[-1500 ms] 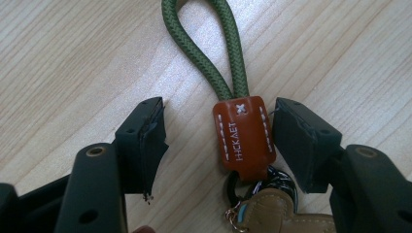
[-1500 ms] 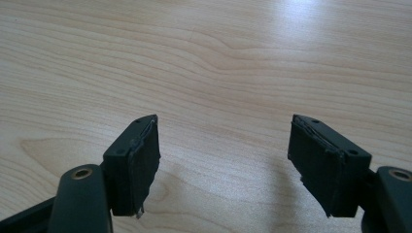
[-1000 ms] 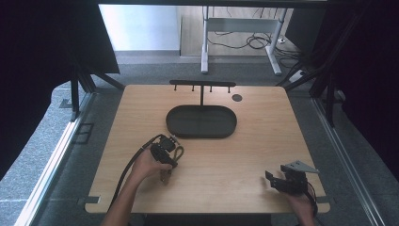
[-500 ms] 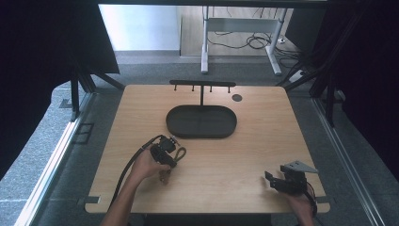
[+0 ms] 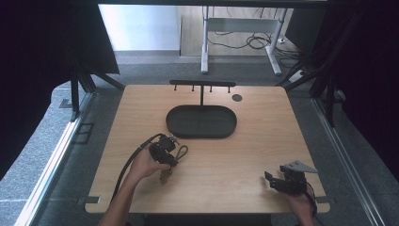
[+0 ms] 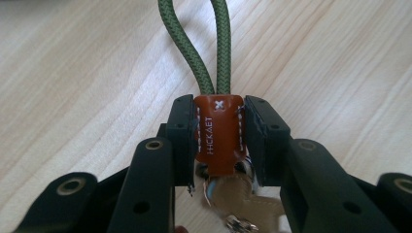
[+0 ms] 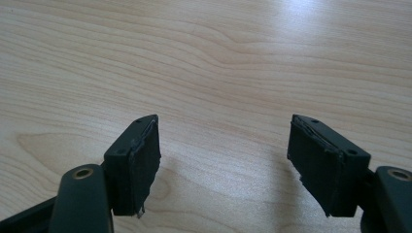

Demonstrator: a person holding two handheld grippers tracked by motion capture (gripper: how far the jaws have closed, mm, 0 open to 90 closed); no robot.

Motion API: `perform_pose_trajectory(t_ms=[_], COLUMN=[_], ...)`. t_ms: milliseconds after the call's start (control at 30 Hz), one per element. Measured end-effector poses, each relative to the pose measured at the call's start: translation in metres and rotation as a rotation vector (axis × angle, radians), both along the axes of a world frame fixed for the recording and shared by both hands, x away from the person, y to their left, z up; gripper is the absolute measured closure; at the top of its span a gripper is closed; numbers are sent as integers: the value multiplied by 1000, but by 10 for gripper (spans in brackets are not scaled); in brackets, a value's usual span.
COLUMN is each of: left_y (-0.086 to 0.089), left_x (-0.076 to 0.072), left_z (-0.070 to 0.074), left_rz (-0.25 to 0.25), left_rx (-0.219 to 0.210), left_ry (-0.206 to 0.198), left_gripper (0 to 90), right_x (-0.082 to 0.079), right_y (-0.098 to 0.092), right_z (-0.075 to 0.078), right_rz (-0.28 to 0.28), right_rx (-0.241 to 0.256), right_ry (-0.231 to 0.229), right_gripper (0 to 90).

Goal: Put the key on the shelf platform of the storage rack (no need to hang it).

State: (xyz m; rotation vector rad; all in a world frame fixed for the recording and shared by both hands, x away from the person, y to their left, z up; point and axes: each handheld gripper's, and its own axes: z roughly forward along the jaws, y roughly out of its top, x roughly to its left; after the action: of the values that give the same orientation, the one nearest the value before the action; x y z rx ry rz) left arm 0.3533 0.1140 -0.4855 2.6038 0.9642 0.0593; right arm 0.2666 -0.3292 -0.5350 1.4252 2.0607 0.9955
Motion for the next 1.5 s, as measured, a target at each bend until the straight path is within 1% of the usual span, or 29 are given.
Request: perform_pose_trajectory(t_ms=[133,300,500,567,900,933,1100,1367,1500], left_y=[-2,-1,1,1,2,2,1,-1,-1], left_x=[-1,-1,-2,-2,-3,-2,-2,-2,-2], left_z=[6,14,21,22,31,32,37,47,51], left_rz=[-14,-14,-22,-18,-22,-30,-30,-45,-42], left_rx=[-10,-23,-39,-43,-50,-46,-48,-58,-60], left_ry=[-13,-33,-43,-44,-78,-84,-88,-107,-117], left_gripper=[667,668,668,668,668,668,668,668,668], right_x=[0,0,0,0,1,1,1,0,0], right_y=[0,-1,-1,-1,0,0,0,1,1], right_z=[0,0,0,0,-2,-2,-3,-1,-1], right_rz=[1,0,2,4,6,6,8,18,21], right_rx=[-1,0,-4,-6,-7,-7,-9,-10,-11], right_ry=[0,0,1,5,6,5,9,-7,-6], right_gripper=[279,280,280,280,282,282,281,282,282])
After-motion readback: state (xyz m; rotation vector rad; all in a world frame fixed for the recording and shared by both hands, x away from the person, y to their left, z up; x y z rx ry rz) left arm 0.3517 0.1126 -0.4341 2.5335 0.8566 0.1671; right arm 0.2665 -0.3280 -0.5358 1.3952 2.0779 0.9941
